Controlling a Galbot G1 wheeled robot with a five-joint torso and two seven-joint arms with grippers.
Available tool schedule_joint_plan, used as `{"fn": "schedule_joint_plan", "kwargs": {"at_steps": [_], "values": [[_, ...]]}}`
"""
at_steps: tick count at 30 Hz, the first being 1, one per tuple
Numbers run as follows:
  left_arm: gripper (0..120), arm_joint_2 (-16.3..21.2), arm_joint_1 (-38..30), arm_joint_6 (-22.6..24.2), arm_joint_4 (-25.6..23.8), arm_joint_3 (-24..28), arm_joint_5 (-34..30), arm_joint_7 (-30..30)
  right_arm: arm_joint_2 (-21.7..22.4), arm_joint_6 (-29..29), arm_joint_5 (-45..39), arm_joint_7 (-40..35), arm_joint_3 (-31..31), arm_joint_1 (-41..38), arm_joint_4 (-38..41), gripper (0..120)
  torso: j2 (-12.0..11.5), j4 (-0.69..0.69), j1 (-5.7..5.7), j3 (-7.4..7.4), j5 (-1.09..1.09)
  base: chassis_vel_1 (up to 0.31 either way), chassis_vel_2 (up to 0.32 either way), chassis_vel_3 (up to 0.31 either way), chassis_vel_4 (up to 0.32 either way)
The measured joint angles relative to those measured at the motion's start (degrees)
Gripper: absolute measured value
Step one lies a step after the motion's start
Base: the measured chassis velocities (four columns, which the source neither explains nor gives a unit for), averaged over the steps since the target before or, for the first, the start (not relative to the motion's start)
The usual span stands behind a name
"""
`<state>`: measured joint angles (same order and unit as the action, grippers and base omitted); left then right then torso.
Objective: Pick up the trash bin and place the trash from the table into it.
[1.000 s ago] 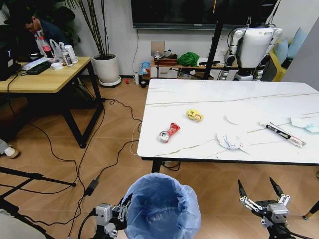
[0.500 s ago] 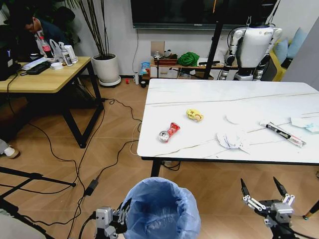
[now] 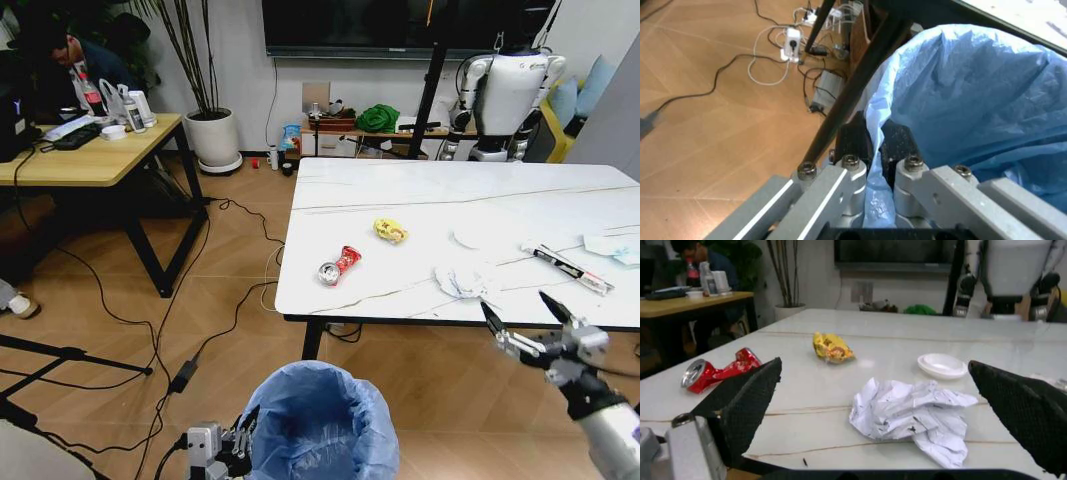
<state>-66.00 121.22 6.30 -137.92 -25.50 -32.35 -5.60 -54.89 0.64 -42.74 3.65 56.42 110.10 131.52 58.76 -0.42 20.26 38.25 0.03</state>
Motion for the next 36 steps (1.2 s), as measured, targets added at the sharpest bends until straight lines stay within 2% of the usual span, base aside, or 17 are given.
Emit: {"fn": "schedule_joint_plan", "kwargs": {"at_steps": [11,22,36], "values": [[0,-2.7,0.8,-0.3,0.2,-1.0,0.9,0.7,4.1,-10.4,-10.9,-11.0,-2.5,-8.0,-4.5,100,0.0,-0.01,-0.02,-0.03,-0.01,0.000,0.000,0.000,0.000],[0,-3.1,0.8,-0.6,1.3,-1.9,0.6,1.4,6.6,-12.9,-15.6,-12.7,-6.6,-16.7,-9.7,100,-0.1,0.00,-0.03,-0.04,-0.03,0.000,0.000,0.000,0.000],[0,-3.4,0.7,-0.9,1.0,-3.5,-0.3,1.4,6.1,-13.4,-15.5,-12.8,-15.1,-23.6,-15.3,100,-0.1,0.00,-0.04,-0.05,-0.03,0.000,0.000,0.000,0.000]]}}
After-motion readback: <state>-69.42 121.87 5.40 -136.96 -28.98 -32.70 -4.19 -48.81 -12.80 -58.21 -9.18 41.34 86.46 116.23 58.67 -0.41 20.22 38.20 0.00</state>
